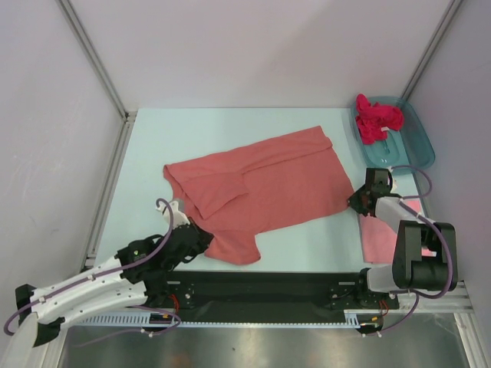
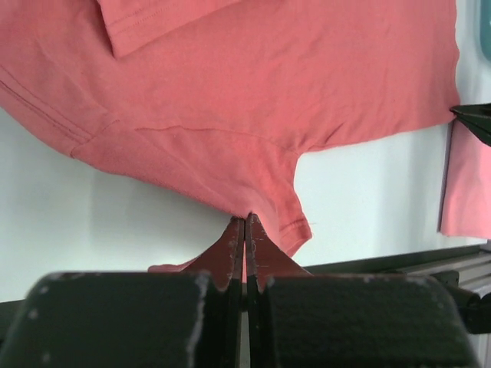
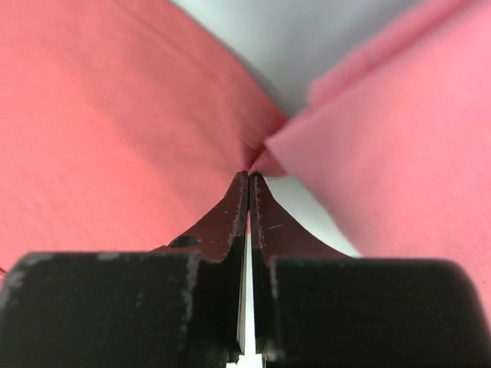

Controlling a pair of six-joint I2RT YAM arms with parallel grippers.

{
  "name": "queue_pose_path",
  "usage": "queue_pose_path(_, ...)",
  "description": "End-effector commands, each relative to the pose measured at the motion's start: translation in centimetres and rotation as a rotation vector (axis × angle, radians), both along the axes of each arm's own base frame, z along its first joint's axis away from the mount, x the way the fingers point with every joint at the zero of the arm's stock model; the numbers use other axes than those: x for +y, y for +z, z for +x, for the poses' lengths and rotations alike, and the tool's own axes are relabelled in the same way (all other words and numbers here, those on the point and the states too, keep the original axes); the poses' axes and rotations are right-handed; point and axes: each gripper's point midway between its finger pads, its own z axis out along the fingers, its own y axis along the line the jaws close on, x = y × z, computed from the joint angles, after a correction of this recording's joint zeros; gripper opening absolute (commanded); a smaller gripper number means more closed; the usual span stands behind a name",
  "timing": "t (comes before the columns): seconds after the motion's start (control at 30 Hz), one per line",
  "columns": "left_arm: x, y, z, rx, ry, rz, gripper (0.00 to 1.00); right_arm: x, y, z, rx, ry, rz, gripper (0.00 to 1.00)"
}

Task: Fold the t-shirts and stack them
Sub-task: Fold the tshirt

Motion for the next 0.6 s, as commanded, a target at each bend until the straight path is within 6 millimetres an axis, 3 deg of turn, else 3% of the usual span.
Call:
queue_pose_path(0.0,-0.2,2.8,1.7,-0.056,0.026,-0.025,0.00,-0.4,2.2,1.9,-0.039,0.056,-0.068,0.00)
queue_pose_path(0.13,0.4,4.1,3.2,-0.077,0.054,-0.026,0.00,0.3,4.3,4.5,-0.089,0.114,-0.061,0.00)
queue_pose_path(0.3,2.8,6.8,6.5,-0.134,0.123,-0.021,0.01,0.9,4.7,7.4,-0.073,0.172,-0.052,0.00)
queue_pose_path(0.47,5.1,7.0,9.4,-0.125,0.174,0.045,0.01,1.6,6.6,11.4,-0.110,0.228,-0.040,0.00)
queue_pose_path(0.57,6.0,7.3,11.1,-0.135,0.197,0.038,0.00,1.8,6.0,12.9,-0.088,0.251,-0.029,0.00)
